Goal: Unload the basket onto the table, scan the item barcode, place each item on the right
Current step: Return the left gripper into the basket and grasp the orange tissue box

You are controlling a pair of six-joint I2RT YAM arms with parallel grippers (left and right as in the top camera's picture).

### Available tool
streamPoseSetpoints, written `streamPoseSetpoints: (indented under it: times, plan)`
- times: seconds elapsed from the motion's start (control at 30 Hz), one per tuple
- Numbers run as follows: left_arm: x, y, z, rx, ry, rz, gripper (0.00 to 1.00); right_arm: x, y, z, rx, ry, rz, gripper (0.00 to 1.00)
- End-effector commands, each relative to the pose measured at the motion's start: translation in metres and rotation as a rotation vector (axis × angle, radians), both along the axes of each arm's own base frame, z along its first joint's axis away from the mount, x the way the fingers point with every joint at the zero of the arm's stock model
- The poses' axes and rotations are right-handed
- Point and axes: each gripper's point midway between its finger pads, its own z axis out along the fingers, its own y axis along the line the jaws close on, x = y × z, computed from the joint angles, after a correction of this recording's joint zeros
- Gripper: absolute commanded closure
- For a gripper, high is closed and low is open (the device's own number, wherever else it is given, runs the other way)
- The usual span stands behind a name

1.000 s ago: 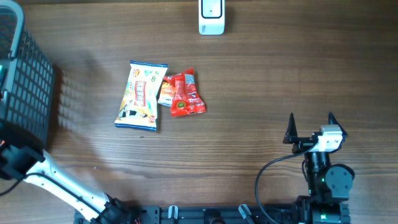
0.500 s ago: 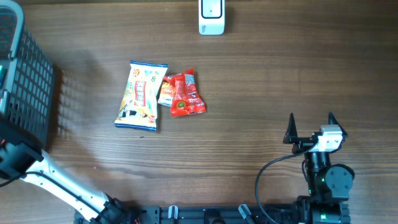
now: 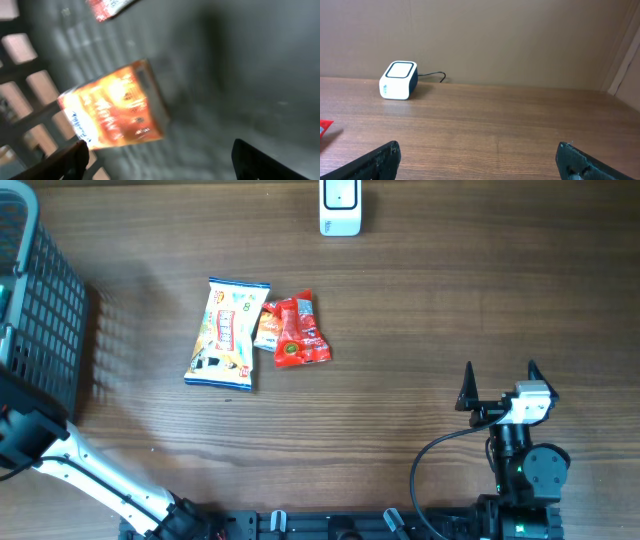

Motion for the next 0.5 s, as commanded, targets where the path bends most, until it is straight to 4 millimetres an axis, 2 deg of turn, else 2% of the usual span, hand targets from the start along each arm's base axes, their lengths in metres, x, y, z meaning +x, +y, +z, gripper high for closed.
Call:
streamPoseSetpoints:
  times: [0.0,0.13,0.47]
  plan:
    - [0.011,-0.008,-0.004,-0.095,-0.078,-0.109,0.12,0.000,-0.003,0.000,0.014,-0.004,-0.015,0.00]
    - [0.009,-0.008,-0.004,-0.100,-0.062,-0.150,0.12,0.000,-0.003,0.000,0.014,-0.004,-0.015,0.00]
    - [-0.016,0.013,0.006,0.013,0.097,-0.155,0.15,0.000,-0.003,0.000,0.014,-0.004,-0.015,0.00]
